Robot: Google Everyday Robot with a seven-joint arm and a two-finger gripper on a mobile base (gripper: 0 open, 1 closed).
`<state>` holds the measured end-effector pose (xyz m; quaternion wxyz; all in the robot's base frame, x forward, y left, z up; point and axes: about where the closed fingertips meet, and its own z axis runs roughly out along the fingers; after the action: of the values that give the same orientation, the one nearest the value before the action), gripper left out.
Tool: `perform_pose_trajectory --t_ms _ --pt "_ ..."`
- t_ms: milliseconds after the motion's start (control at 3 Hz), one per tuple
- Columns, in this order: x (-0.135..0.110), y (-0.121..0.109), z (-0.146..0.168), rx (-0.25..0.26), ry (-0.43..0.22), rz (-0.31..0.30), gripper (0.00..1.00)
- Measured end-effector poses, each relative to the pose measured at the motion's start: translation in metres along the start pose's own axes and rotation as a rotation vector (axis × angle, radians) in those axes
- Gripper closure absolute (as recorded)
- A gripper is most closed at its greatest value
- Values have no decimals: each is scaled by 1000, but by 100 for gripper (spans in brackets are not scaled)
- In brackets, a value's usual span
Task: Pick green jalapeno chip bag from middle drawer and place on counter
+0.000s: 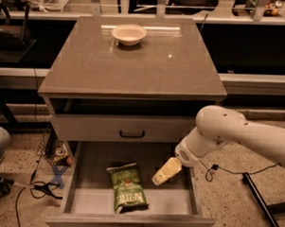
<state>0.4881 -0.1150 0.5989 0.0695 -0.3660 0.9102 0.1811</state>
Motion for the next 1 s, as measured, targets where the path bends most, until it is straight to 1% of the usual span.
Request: perform_pose_trajectory --t_ms 333,667,1000 --pt "-9 -12 48 1 -25 106 0" --pt "-31 -4 101 -36 -49 174 0" --pt "-32 -3 109 -29 -42 180 0"
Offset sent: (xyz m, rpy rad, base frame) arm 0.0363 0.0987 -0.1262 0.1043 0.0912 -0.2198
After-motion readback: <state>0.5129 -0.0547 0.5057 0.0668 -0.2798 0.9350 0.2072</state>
